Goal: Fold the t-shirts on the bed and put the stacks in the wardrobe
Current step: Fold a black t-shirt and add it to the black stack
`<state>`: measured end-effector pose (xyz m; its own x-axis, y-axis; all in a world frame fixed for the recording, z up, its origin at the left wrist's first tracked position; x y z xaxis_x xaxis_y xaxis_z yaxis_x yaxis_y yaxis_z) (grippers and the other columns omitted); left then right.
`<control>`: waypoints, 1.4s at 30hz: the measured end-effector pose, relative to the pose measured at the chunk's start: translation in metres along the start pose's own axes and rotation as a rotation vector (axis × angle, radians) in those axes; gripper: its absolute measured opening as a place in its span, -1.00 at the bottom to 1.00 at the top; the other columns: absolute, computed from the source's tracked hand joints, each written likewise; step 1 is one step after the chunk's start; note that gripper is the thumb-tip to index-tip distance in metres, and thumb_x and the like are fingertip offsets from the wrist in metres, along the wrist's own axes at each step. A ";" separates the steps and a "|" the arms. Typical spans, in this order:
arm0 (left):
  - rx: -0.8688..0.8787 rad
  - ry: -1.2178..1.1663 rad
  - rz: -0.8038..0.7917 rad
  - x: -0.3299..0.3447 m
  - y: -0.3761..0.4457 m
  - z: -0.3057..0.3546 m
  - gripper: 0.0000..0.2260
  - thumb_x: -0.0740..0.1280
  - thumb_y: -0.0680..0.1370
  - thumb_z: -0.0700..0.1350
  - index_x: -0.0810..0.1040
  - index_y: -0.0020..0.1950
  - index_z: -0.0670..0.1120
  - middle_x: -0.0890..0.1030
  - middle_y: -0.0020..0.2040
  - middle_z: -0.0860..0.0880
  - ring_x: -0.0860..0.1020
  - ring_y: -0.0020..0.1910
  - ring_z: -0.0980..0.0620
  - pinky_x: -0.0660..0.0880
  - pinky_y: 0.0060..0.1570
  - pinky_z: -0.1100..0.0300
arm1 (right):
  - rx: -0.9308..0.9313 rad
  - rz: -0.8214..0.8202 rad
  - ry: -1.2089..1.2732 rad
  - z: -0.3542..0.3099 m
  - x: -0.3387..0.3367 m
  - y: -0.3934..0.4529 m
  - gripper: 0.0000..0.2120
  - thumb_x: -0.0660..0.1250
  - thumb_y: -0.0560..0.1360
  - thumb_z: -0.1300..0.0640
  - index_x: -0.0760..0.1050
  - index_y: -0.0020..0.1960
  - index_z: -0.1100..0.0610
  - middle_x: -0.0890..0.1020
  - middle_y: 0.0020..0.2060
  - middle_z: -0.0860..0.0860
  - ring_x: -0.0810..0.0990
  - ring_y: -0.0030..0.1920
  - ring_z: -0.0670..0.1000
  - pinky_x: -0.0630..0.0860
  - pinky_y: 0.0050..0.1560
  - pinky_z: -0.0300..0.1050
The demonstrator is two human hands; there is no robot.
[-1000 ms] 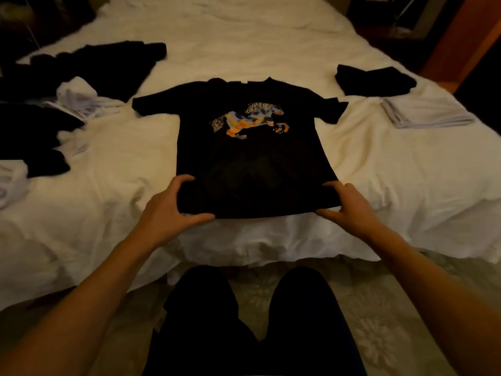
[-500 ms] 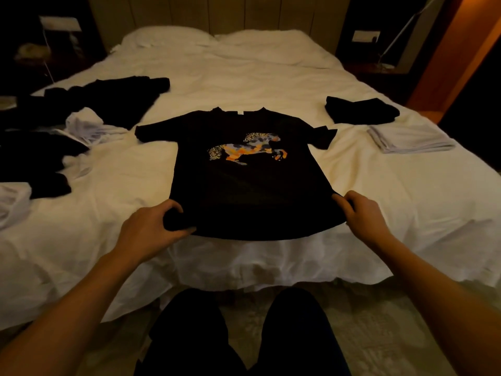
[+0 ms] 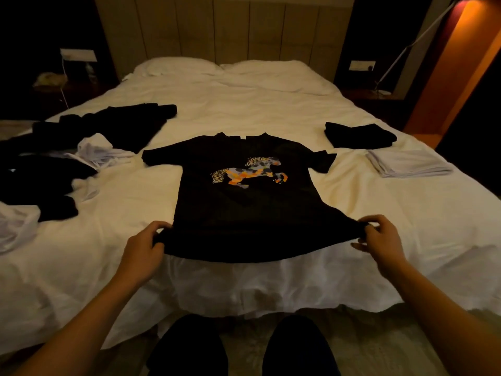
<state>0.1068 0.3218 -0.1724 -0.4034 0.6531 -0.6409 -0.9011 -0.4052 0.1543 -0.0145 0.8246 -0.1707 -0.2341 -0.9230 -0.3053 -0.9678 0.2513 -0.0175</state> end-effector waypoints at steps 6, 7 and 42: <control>-0.331 -0.412 -0.104 0.007 0.006 -0.017 -0.72 0.12 0.60 -0.42 0.57 0.10 -0.19 0.61 -0.14 -0.24 0.56 -0.40 -0.11 0.58 -0.47 0.20 | 0.158 -0.076 0.197 0.016 0.007 -0.001 -0.82 0.12 0.64 0.38 0.47 0.12 0.25 0.58 0.00 0.31 0.63 -0.09 0.25 0.66 -0.28 -0.02; -0.300 -0.450 -0.040 -0.003 0.011 -0.010 -0.69 0.11 0.59 -0.44 0.57 0.09 -0.18 0.61 -0.11 -0.24 0.58 -0.37 -0.12 0.59 -0.45 0.19 | 0.149 -0.055 0.294 0.005 0.005 0.002 -0.81 0.12 0.64 0.38 0.48 0.10 0.25 0.58 0.00 0.31 0.64 -0.11 0.25 0.67 -0.30 -0.06; -0.388 -0.911 0.191 0.017 -0.030 -0.045 -0.72 0.08 0.62 -0.39 0.56 0.03 -0.17 0.63 -0.27 -0.11 0.59 -0.44 0.10 0.52 -0.43 0.34 | 0.118 -0.150 0.277 0.032 0.018 -0.033 -0.72 0.11 0.64 0.35 0.58 0.09 0.19 0.63 0.02 0.17 0.66 -0.05 0.12 0.66 -0.15 -0.14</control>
<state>0.1341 0.3169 -0.2218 -0.6498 0.7297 0.2128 -0.7600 -0.6287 -0.1645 0.0163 0.8091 -0.2057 -0.1220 -0.9923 -0.0214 -0.9797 0.1238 -0.1577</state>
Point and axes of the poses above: each hand's wrist, its own y-axis towards the middle knuckle, its own x-axis out of the palm, z = x × y, the point moved 8 cm from there along y, towards the middle knuckle
